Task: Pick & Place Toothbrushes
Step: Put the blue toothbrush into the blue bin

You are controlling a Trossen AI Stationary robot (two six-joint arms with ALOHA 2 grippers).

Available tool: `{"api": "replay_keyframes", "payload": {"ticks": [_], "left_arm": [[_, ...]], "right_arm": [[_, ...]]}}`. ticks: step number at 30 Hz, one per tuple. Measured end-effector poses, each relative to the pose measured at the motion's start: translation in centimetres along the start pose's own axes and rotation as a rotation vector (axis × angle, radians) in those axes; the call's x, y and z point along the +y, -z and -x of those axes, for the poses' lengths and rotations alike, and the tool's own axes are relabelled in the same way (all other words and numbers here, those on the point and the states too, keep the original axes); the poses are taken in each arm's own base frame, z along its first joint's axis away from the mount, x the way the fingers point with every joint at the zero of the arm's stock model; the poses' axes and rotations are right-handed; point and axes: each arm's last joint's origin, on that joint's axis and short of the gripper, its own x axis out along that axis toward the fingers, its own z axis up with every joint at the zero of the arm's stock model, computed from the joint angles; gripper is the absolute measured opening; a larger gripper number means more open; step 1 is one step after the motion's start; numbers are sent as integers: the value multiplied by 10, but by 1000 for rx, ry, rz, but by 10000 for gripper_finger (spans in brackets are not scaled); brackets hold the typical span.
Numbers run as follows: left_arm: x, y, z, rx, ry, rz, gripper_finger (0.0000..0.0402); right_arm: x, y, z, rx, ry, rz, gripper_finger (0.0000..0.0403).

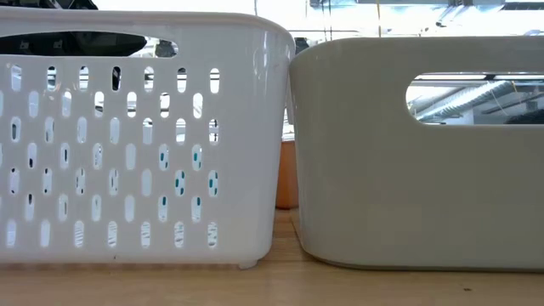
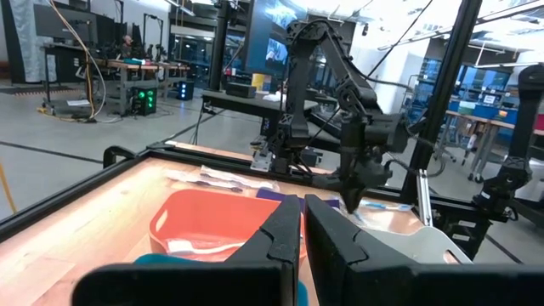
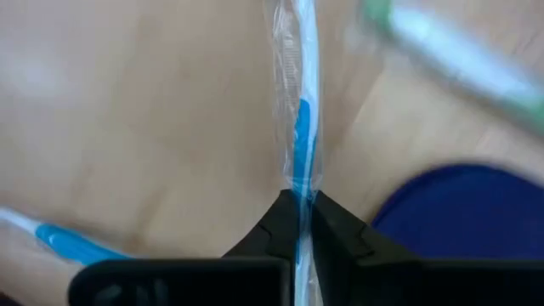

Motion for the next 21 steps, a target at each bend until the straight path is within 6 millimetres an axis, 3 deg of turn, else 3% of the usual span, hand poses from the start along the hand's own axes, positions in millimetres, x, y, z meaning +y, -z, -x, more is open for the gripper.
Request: {"api": "replay_keyframes", "payload": {"ticks": [12,21], "left_arm": [[0,0,0,0,2,28,19],[-1,0,0,5,28,46,19]], "right_arm": [[-5,-4,31,-164,-18,-46,10],[-13,-22,66,-498,-48,-21,9]]}}
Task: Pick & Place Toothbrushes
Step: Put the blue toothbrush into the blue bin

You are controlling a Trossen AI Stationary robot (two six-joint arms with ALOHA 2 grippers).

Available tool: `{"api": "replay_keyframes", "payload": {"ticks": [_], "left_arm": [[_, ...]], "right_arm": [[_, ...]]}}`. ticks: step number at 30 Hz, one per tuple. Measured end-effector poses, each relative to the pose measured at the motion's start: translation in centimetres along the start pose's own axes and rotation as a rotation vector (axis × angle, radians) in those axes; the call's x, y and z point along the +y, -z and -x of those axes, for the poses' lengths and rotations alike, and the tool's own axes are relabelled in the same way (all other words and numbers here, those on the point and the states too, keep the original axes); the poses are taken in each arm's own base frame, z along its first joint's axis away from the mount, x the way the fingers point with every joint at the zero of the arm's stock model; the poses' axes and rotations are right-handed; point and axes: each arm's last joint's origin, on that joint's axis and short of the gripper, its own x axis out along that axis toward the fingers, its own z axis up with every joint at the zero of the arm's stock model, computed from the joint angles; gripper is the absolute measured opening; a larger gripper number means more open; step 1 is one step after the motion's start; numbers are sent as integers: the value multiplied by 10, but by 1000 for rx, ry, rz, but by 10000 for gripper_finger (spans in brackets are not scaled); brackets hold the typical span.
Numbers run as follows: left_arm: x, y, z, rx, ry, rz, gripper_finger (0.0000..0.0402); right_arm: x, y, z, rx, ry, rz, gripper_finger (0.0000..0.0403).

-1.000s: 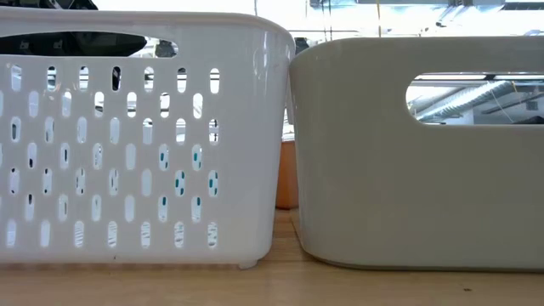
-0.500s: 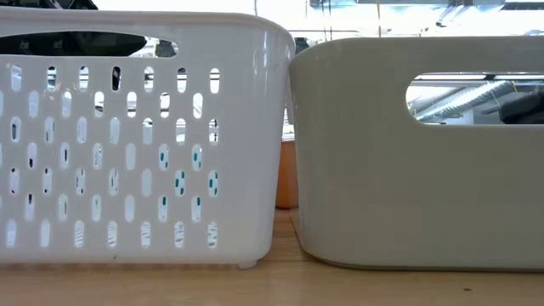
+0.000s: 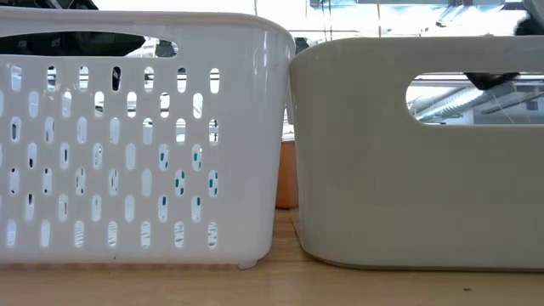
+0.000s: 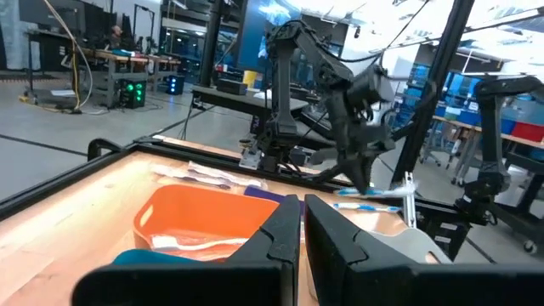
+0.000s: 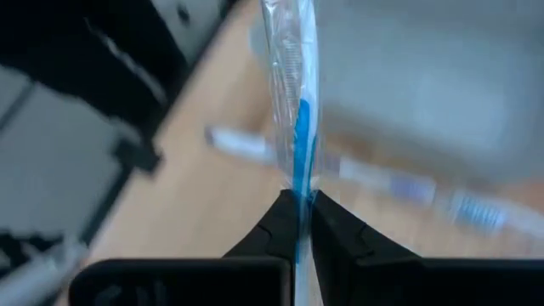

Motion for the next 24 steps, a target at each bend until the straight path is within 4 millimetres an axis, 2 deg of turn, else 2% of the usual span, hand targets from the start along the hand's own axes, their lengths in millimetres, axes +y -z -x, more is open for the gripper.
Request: {"api": "replay_keyframes", "payload": {"ticks": [11,17,20,24], "left_arm": [[0,0,0,0,0,17,19],[0,0,0,0,0,24,19],[0,0,0,-1,0,24,19],[0,0,0,-1,0,26,19]], "right_arm": [[3,-49,38,-546,-147,210,9],[5,-59,47,-677,-161,289,9],[1,-59,46,-667,-158,254,9],[-12,-62,49,-688,-102,59,9]]}}
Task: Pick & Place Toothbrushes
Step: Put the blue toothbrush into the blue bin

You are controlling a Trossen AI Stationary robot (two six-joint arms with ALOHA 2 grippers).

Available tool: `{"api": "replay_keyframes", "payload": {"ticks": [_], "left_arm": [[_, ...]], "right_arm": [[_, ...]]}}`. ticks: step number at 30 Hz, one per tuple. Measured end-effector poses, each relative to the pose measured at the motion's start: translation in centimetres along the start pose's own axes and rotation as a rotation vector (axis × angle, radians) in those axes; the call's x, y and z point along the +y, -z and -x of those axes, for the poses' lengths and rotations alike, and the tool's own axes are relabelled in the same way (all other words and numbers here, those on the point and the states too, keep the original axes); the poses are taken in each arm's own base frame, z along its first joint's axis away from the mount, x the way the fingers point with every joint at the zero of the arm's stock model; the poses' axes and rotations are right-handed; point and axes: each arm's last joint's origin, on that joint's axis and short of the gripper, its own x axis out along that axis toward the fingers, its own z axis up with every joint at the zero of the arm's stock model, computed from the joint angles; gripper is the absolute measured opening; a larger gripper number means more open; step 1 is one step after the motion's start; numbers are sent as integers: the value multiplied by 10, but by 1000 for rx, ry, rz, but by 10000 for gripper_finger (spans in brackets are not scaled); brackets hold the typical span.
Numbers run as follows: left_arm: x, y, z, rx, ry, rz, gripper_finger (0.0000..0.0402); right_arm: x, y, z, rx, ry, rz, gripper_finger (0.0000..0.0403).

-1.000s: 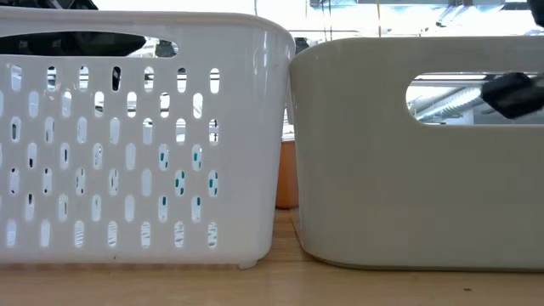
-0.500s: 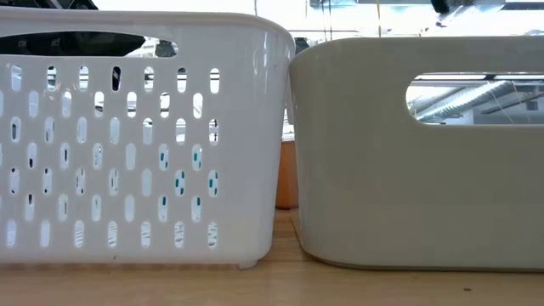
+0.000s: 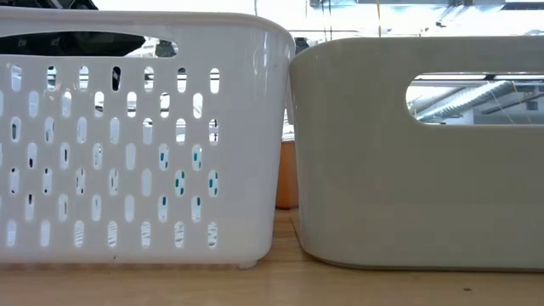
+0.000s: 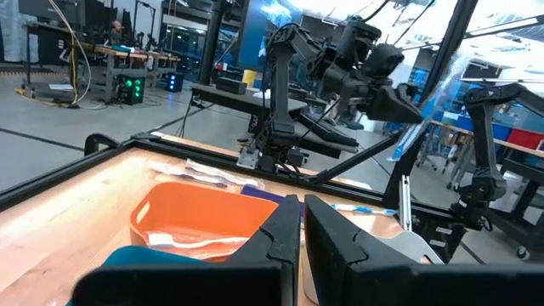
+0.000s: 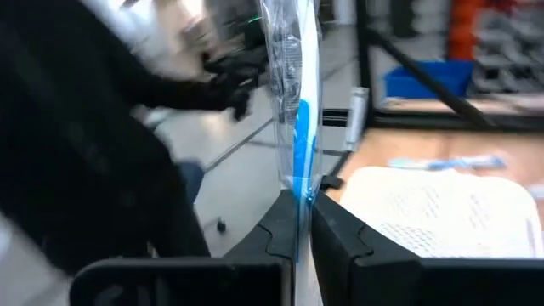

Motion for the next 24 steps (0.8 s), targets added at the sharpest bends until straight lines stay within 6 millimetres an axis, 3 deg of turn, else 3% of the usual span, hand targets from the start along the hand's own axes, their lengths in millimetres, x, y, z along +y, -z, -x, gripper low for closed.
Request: {"api": "replay_keyframes", "payload": {"ticks": [8,13,19,24], "left_arm": [[0,0,0,0,0,6,19],[0,0,0,0,0,5,19],[0,0,0,0,-1,-22,19],[0,0,0,0,-1,-52,19]], "right_arm": [[-37,-15,7,-196,209,-486,8],[-63,-17,3,-328,233,-730,8],[-92,-23,-6,-366,241,-782,8],[-114,-38,-21,-313,312,-686,8]]}}
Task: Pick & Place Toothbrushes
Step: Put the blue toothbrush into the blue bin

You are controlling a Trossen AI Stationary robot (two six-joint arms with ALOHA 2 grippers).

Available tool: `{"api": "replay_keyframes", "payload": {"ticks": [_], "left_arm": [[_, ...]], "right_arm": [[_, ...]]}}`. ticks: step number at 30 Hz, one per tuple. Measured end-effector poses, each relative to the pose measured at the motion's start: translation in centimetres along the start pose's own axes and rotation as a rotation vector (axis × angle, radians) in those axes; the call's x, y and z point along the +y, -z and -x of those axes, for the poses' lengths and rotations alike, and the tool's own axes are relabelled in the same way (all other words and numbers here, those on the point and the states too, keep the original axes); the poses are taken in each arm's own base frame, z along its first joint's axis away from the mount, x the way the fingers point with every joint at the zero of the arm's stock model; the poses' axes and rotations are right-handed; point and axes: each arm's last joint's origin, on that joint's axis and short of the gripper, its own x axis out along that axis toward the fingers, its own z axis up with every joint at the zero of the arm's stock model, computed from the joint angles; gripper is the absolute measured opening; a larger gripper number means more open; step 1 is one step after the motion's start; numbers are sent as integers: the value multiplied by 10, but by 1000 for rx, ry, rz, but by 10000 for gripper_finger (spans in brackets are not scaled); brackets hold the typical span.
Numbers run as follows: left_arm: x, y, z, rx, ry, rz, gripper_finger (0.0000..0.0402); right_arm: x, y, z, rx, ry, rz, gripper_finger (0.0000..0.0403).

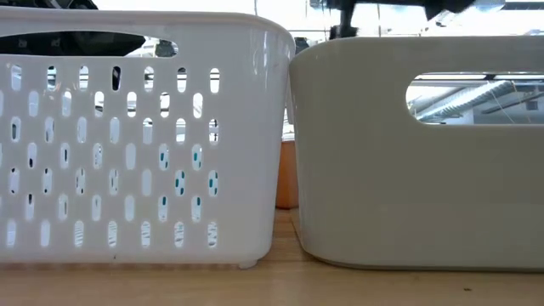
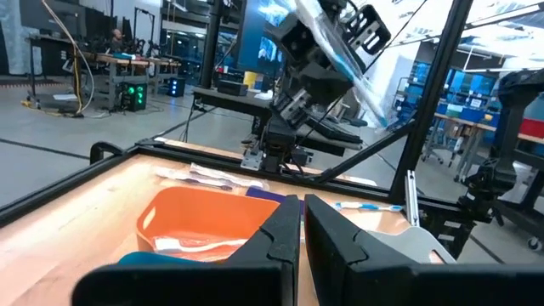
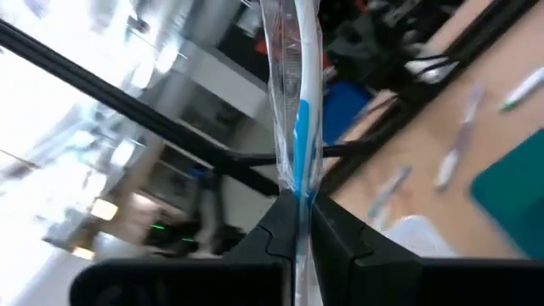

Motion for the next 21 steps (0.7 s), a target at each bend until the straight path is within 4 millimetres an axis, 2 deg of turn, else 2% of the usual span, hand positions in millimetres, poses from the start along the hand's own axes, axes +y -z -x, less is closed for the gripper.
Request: {"api": "replay_keyframes", "payload": {"ticks": [6,12,17,21], "left_arm": [[0,0,0,0,0,-8,19],[0,0,0,-1,1,-6,19],[0,0,0,-2,0,-6,19],[0,0,0,-1,0,-9,19]], "right_arm": [[-20,-15,-26,67,225,103,8],[-36,-23,-59,79,277,162,8],[-57,-25,-81,120,455,224,8],[-68,-31,-99,105,503,247,8]]}}
